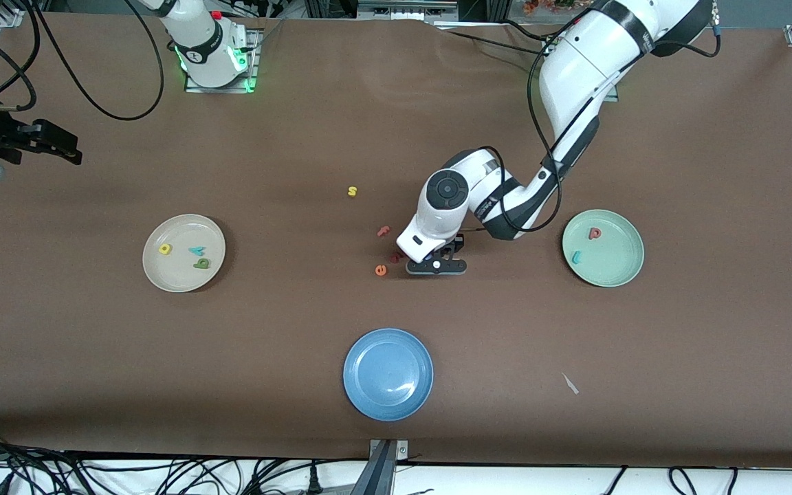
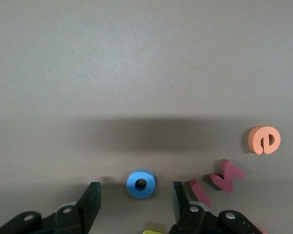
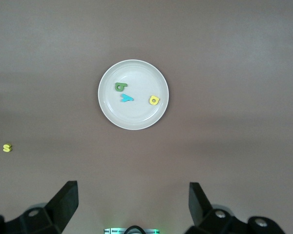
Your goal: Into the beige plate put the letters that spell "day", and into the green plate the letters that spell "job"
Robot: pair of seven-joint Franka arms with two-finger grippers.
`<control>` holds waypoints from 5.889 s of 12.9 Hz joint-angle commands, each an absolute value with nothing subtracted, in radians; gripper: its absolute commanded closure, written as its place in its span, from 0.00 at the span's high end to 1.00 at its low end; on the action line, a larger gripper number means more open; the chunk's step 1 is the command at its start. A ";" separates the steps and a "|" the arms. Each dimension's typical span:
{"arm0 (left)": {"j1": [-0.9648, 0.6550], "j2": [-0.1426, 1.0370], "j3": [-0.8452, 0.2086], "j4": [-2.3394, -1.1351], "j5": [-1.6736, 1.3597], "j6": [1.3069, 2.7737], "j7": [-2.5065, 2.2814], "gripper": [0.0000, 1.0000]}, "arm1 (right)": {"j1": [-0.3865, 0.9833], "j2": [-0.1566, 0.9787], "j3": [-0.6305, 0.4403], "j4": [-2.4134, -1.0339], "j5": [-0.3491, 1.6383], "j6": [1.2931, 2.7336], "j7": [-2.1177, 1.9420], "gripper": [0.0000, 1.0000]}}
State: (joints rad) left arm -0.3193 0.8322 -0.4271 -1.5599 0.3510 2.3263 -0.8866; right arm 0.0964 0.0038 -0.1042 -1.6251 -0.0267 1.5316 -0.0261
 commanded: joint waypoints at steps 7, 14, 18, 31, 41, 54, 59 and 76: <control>-0.337 0.871 -0.414 -1.539 0.394 2.359 -0.884 0.53 | 0.089 0.028 -0.101 -1.606 -0.029 1.511 -0.040 1.00; -0.321 0.853 -0.414 -1.539 0.391 2.347 -0.890 0.00 | 0.100 0.028 -0.095 -1.605 -0.029 1.509 -0.040 1.00; -0.288 0.781 -0.419 -1.539 0.387 2.235 -0.884 0.00 | 0.100 0.026 -0.094 -1.605 -0.029 1.508 -0.040 1.00; -0.072 0.608 -0.453 -1.562 0.278 1.882 -0.409 0.00 | 0.100 0.026 -0.095 -1.605 -0.029 1.508 -0.040 1.00; 0.233 0.555 -0.459 -1.693 0.258 1.839 0.102 0.00 | 0.100 0.026 -0.095 -1.605 -0.029 1.503 -0.040 1.00; 0.405 0.557 -0.457 -2.000 0.408 2.212 0.212 0.00 | 0.100 0.026 -0.095 -1.605 -0.028 1.499 -0.040 1.00; 0.405 0.557 -0.459 -2.002 0.407 2.212 0.203 0.43 | 0.100 0.026 -0.097 -1.605 -0.028 1.500 -0.040 1.00; 0.402 0.460 -0.736 -1.527 0.235 1.615 -0.149 1.00 | 0.097 0.028 -0.097 -1.605 -0.028 1.499 -0.040 1.00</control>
